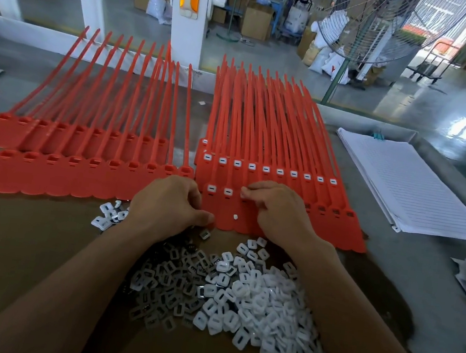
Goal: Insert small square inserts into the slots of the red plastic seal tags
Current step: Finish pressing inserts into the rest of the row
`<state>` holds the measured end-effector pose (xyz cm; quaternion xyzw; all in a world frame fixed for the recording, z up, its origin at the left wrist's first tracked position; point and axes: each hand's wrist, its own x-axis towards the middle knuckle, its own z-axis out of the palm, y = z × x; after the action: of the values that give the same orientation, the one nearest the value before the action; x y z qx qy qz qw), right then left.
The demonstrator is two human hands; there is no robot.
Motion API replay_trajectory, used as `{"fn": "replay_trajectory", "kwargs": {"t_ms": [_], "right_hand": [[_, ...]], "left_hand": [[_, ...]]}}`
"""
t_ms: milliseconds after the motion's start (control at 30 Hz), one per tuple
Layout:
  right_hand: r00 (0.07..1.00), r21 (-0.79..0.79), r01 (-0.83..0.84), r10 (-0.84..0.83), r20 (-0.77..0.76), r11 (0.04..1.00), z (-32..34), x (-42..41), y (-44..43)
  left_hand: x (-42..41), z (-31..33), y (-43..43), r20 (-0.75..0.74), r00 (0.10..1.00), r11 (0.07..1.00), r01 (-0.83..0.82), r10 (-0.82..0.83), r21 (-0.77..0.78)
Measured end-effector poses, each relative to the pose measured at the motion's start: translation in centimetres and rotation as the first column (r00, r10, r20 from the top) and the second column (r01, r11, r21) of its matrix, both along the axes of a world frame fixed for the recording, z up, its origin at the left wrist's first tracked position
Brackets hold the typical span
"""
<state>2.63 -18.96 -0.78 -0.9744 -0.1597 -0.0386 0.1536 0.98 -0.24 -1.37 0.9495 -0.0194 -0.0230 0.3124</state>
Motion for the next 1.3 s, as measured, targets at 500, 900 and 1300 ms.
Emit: {"fn": "replay_trajectory", "kwargs": {"t_ms": [500, 900, 1300], "right_hand": [[0.998, -0.079, -0.031, 0.034, 0.048, 0.996, 0.32, -0.42, -0.02], [1.0, -0.134, -0.021, 0.024, 0.018, 0.991, 0.32, -0.68, 0.49], [0.998, 0.065, -0.036, 0.039, -0.045, 0.997, 0.75, -0.68, -0.39]], "left_hand": [[-0.07, 0.06, 0.11, 0.009, 1.0, 1.0, 0.004, -0.004, 0.004], [-0.05, 0.03, 0.09, 0.013, 1.0, 1.0, 0.004, -0.004, 0.011], [-0.07, 0.16, 0.1, 0.006, 1.0, 1.0, 0.013, -0.013, 0.007]]}}
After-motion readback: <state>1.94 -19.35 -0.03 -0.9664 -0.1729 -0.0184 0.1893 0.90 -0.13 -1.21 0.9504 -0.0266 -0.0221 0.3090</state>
